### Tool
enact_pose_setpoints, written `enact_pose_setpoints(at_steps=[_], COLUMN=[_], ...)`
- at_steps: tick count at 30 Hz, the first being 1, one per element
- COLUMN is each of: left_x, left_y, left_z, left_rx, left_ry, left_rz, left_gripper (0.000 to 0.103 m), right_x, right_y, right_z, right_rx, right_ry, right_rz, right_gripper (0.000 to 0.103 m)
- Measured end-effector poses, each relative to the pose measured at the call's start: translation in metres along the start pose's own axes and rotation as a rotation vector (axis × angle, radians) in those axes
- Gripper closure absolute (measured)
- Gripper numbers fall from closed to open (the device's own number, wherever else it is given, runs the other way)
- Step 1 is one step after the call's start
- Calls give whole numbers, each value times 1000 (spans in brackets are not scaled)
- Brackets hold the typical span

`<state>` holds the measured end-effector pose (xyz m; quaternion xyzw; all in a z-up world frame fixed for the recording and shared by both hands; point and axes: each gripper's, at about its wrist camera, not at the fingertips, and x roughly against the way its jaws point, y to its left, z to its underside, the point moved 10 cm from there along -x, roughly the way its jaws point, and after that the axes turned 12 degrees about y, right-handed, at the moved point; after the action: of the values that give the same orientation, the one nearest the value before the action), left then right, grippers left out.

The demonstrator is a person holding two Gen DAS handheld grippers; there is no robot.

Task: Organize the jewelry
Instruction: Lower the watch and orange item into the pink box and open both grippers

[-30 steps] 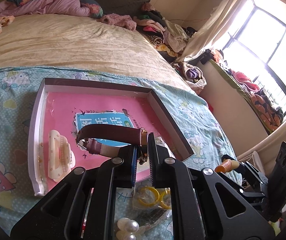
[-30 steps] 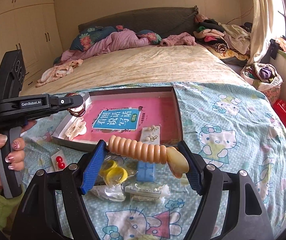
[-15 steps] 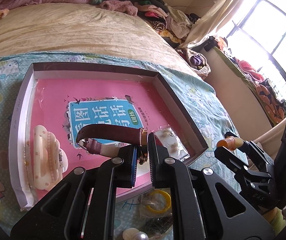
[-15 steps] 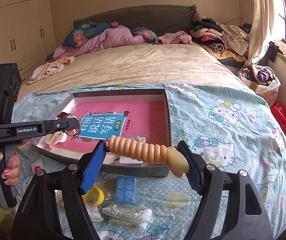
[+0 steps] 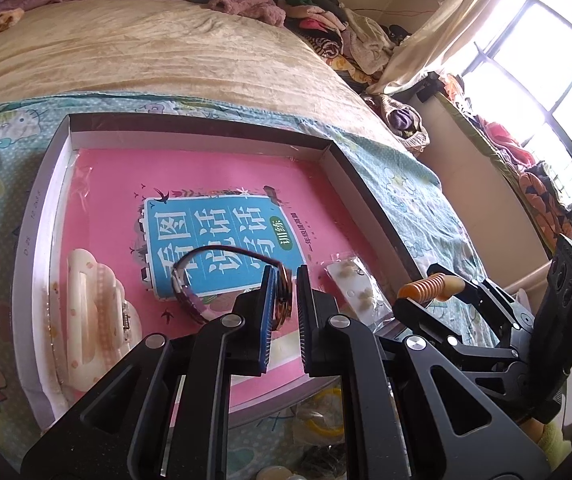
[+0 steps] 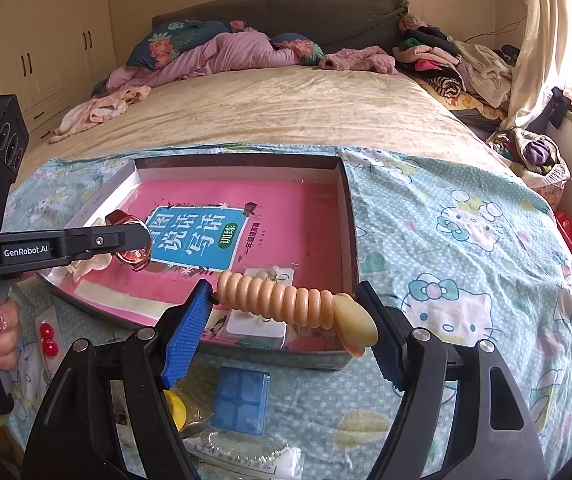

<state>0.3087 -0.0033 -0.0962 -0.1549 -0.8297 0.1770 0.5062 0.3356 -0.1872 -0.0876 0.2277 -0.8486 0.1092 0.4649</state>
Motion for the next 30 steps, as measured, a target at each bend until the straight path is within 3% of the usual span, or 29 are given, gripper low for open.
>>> enact_pose_setpoints(at_steps=[4,9,13,30], left_x=[4,4,6,12], left_y=[0,3,4,1], left_z=[0,2,7,13], left_rx=[-1,11,20,30], left_ry=[-6,-5,-4,-5], left_rz=[1,-4,1,4], left_gripper=[87,85,72,58], right_x=[-12,-23,-29,-15], right_y=[3,4,7,2], right_z=[2,3,5,11], right_rx=[20,26,26,-58], right_ry=[22,40,53,17], right_rz=[13,17,11,-62], right_gripper=[31,31,30,20])
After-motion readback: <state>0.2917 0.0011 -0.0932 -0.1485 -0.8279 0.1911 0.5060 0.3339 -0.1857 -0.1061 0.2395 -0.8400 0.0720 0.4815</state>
